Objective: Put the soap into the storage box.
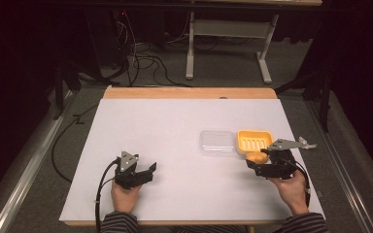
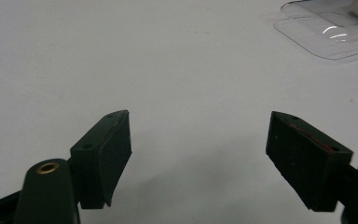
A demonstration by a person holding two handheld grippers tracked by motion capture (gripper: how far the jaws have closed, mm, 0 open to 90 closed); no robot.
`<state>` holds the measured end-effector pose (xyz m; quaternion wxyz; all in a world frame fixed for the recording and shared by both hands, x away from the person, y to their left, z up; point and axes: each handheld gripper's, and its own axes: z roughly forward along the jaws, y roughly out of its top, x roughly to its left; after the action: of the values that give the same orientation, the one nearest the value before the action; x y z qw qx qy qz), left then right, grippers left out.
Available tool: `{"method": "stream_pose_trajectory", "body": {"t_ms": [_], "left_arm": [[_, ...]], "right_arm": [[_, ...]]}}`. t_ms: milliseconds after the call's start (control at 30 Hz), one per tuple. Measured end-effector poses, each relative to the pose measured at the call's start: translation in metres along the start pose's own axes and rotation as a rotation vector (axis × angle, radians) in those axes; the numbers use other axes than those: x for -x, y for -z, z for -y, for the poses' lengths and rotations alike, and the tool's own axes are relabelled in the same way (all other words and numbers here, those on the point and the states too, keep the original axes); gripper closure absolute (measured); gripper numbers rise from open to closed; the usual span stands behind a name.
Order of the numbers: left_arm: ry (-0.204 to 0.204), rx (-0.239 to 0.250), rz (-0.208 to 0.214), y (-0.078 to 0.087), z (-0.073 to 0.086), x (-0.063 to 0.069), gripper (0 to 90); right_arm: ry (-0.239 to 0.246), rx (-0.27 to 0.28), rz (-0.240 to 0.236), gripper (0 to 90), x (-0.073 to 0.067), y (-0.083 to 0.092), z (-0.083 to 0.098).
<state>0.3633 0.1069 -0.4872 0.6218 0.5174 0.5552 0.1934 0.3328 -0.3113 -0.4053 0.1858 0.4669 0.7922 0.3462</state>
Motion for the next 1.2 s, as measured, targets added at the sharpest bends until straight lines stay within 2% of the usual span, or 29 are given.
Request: {"method": "stream_pose_trajectory", "body": {"t_ms": [400,1200], "left_arm": [[-0.001,-0.001,0.000,0.000,0.000,0.000,22.8],[0.000,-0.003,-0.001,0.000,0.000,0.000,22.9]], "right_arm": [[-0.016,0.029,0.034,27.6,0.015,0.006,-0.014],[-0.070,0.051,0.053,27.6,0.037,-0.005,-0.028]]}}
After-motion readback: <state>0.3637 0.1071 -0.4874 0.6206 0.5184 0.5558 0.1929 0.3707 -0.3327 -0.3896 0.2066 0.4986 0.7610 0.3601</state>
